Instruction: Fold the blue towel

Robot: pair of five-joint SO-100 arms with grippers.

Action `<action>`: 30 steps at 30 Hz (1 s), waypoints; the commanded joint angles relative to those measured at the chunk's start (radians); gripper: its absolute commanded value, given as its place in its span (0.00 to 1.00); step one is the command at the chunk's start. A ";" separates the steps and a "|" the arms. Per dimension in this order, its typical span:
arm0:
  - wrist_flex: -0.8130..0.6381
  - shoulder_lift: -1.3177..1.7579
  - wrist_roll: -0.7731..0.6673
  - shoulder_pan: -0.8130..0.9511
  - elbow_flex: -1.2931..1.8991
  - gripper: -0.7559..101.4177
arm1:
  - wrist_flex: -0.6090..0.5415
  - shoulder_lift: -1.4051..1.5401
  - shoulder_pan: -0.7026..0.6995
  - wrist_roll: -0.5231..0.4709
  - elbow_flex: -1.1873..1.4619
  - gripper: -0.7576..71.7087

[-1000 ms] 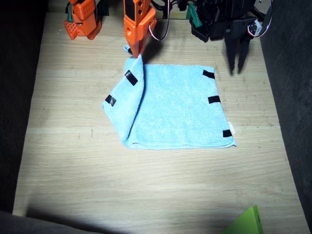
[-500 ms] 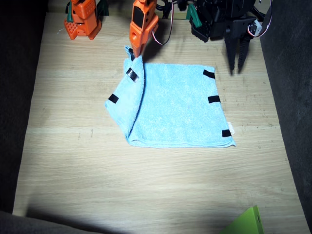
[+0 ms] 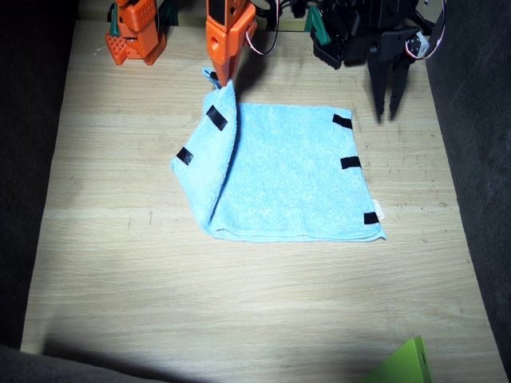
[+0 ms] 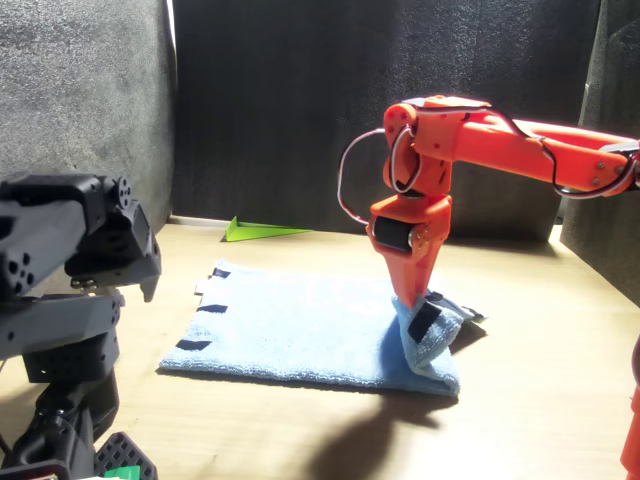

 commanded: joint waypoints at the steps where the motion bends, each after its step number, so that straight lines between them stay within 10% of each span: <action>1: 0.014 0.025 0.015 0.009 0.002 0.18 | 0.023 0.041 0.038 -0.006 -0.005 0.01; 30: 0.040 0.101 0.025 -0.005 0.028 0.18 | 0.020 -0.480 0.048 -0.121 -0.394 0.01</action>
